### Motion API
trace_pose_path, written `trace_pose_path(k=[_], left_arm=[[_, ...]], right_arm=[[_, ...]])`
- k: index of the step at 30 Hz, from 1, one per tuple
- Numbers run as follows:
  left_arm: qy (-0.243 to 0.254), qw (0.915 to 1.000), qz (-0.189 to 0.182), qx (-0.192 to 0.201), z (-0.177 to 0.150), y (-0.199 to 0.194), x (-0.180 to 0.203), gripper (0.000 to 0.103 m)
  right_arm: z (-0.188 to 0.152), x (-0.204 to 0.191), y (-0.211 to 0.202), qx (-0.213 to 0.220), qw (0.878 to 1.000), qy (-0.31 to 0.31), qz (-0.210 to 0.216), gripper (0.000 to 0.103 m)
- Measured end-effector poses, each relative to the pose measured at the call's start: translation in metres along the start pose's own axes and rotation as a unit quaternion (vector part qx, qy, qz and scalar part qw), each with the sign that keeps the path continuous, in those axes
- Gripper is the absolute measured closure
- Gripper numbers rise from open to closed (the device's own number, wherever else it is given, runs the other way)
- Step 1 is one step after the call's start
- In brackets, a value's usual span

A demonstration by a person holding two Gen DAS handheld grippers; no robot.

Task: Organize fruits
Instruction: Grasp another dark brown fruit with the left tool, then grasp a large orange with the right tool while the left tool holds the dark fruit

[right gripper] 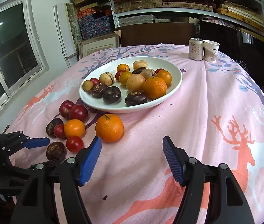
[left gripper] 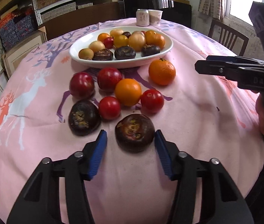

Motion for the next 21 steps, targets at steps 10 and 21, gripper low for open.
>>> trace_pose_path(k=[10, 21], left_arm=[[-0.026, 0.9989, -0.039, 0.0, 0.004, 0.004, -0.002, 0.046], [-0.046, 0.9957, -0.067, 0.044, 0.008, -0.008, -0.006, 0.061]], right_arm=[[-0.01, 0.004, 0.006, -0.026, 1.0, 0.006, -0.004, 0.034], [-0.008, -0.003, 0.011, -0.035, 0.999, -0.001, -0.013, 0.034]])
Point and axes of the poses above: each gripper's, at about its wrist camera, not at the fingertips, and y roughly the way its jaws point, x to its right, z to its top, the point moved 5 cm from there along y, roughly the way its jaws point, and after that the axes turned 12 degrees about -z, right-handed, at the moved point
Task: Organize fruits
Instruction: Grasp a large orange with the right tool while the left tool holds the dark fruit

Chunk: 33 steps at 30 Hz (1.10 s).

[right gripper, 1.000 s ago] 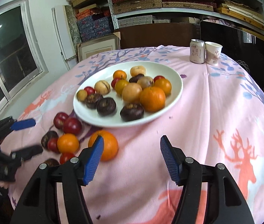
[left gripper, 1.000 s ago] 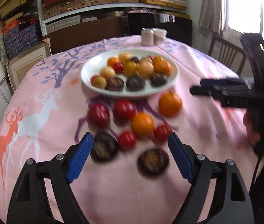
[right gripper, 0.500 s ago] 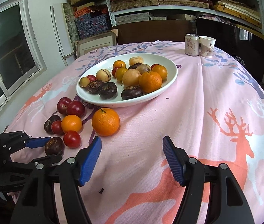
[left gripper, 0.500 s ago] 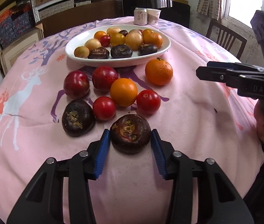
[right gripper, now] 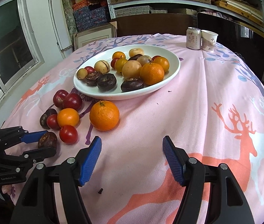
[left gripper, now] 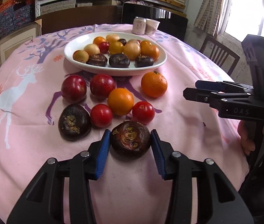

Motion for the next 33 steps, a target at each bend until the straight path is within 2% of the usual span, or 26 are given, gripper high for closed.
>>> trace_pose_path(k=[6, 14, 20, 24, 27, 33], left_arm=[[-0.009, 0.9999, 0.008, 0.007, 0.002, -0.002, -0.003, 0.061], [-0.01, 0.9999, 0.004, 0.003, 0.001, -0.002, -0.004, 0.061], [-0.012, 0.9999, -0.001, 0.001, 0.0, 0.0, -0.003, 0.061], [-0.012, 0.9999, -0.001, 0.001, 0.0, 0.0, -0.003, 0.061], [-0.012, 0.9999, 0.0, 0.001, 0.0, 0.0, -0.003, 0.061], [-0.013, 0.9999, 0.001, 0.002, 0.0, 0.0, -0.004, 0.061]], right_arm=[[0.02, -0.02, 0.001, 0.018, 0.999, -0.023, -0.013, 0.035], [0.038, -0.04, 0.03, -0.011, 0.999, -0.031, -0.022, 0.035], [0.035, -0.045, 0.039, -0.025, 0.999, -0.025, -0.004, 0.035], [0.031, -0.047, 0.047, -0.047, 0.999, -0.021, 0.018, 0.041], [0.03, -0.048, 0.047, -0.047, 0.998, -0.017, 0.027, 0.056], [0.03, -0.041, 0.043, -0.039, 0.999, 0.004, 0.03, 0.058]])
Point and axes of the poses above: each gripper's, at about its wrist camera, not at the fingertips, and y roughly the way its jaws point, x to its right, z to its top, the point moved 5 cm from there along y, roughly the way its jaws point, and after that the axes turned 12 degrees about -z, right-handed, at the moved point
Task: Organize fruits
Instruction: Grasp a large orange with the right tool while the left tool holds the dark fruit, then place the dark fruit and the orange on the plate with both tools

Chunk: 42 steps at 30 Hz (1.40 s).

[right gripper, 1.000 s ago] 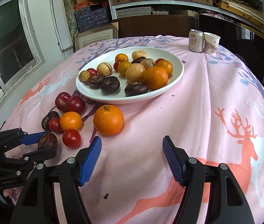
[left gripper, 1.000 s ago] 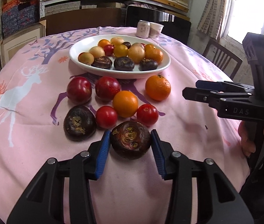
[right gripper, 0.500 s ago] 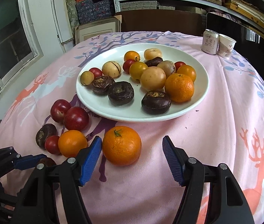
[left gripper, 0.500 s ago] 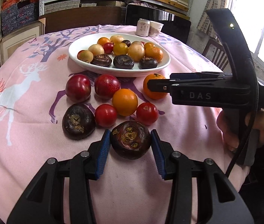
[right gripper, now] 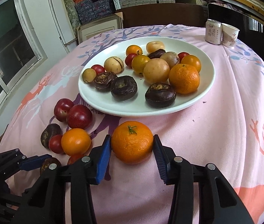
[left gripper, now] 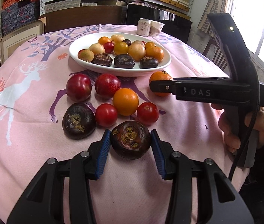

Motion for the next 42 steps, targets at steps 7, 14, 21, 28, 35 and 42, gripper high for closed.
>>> trace_pose_path(k=[7, 14, 21, 28, 35, 42], left_arm=[[-0.003, 1.0, -0.001, 0.002, 0.0, -0.001, 0.0, 0.061], [-0.008, 0.9999, 0.0, 0.011, 0.0, -0.004, -0.002, 0.061], [-0.017, 0.9996, 0.011, 0.018, 0.0, -0.007, -0.005, 0.061], [-0.016, 0.9993, 0.015, 0.031, 0.006, -0.02, -0.004, 0.061], [0.014, 0.9968, 0.046, 0.063, 0.06, -0.044, -0.007, 0.06], [0.0, 0.9947, 0.072, 0.074, 0.138, -0.029, -0.039, 0.06]], right_arm=[[-0.003, 0.005, -0.011, 0.013, 1.0, 0.007, 0.006, 0.058], [-0.009, 0.017, -0.021, 0.019, 1.0, 0.018, 0.012, 0.058], [-0.018, 0.032, -0.03, 0.025, 0.999, 0.029, 0.011, 0.058], [-0.022, 0.05, -0.043, 0.037, 0.999, 0.033, 0.002, 0.058], [0.008, 0.074, -0.072, 0.084, 0.995, 0.049, -0.01, 0.058], [0.074, 0.08, -0.092, 0.147, 0.987, 0.065, -0.003, 0.058]])
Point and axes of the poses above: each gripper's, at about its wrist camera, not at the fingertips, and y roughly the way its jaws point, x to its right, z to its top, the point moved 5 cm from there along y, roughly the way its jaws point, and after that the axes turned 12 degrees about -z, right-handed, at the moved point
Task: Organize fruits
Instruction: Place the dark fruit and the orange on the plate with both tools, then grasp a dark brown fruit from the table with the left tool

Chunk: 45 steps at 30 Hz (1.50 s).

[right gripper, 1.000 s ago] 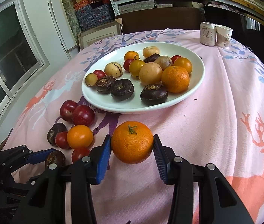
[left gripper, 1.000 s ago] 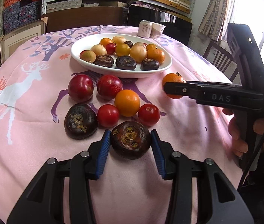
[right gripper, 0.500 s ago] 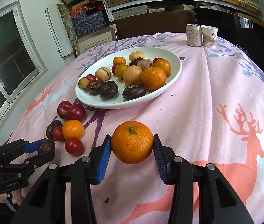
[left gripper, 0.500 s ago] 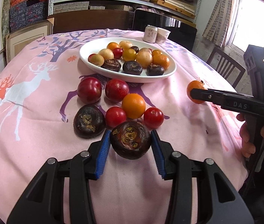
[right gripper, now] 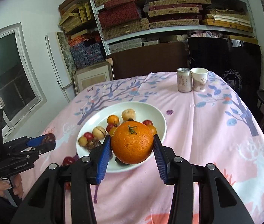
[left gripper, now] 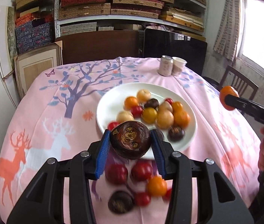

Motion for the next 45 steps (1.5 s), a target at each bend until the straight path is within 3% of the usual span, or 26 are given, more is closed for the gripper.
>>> trace_pose_path(k=[9, 11, 13, 14, 15, 17, 22, 27, 31, 38, 45], left_arm=[[-0.058, 0.9971, 0.025, -0.043, 0.042, 0.096, -0.046, 0.06], [-0.07, 0.9965, 0.019, -0.043, 0.043, 0.107, -0.051, 0.052], [-0.082, 0.9959, 0.015, -0.034, 0.045, 0.112, -0.055, 0.034], [-0.084, 0.9959, 0.013, -0.031, 0.045, 0.112, -0.056, 0.034], [-0.084, 0.9959, 0.011, -0.031, 0.044, 0.112, -0.056, 0.034], [-0.074, 0.9967, 0.008, -0.031, 0.042, 0.108, -0.051, 0.034], [-0.021, 0.9996, 0.011, -0.017, 0.025, 0.07, -0.029, 0.032], [0.047, 0.9985, 0.02, -0.02, -0.024, 0.025, 0.0, 0.023], [0.091, 0.9945, 0.038, -0.035, -0.064, 0.0, 0.014, 0.022], [0.087, 0.9919, 0.05, -0.078, -0.11, -0.01, 0.0, 0.022], [0.079, 0.9917, 0.047, -0.09, -0.116, 0.0, -0.005, 0.025]], right_arm=[[0.034, -0.043, 0.098, -0.05, 0.999, -0.018, -0.003, 0.058], [0.032, -0.049, 0.117, -0.064, 0.998, -0.023, 0.002, 0.058], [0.03, -0.054, 0.129, -0.067, 0.997, -0.036, -0.002, 0.057], [0.028, -0.057, 0.133, -0.067, 0.997, -0.043, -0.007, 0.056], [0.027, -0.057, 0.134, -0.063, 0.997, -0.046, -0.012, 0.046], [0.026, -0.053, 0.126, -0.043, 0.998, -0.039, -0.021, 0.037], [0.02, -0.038, 0.097, -0.027, 0.999, -0.022, -0.017, 0.036], [-0.022, -0.025, 0.059, -0.013, 1.0, -0.017, -0.005, 0.029], [-0.046, -0.012, 0.05, -0.043, 0.999, 0.004, 0.001, 0.028], [-0.065, 0.003, 0.048, -0.06, 0.998, 0.022, -0.008, 0.026], [-0.07, 0.005, 0.05, -0.062, 0.998, 0.014, -0.02, 0.024]])
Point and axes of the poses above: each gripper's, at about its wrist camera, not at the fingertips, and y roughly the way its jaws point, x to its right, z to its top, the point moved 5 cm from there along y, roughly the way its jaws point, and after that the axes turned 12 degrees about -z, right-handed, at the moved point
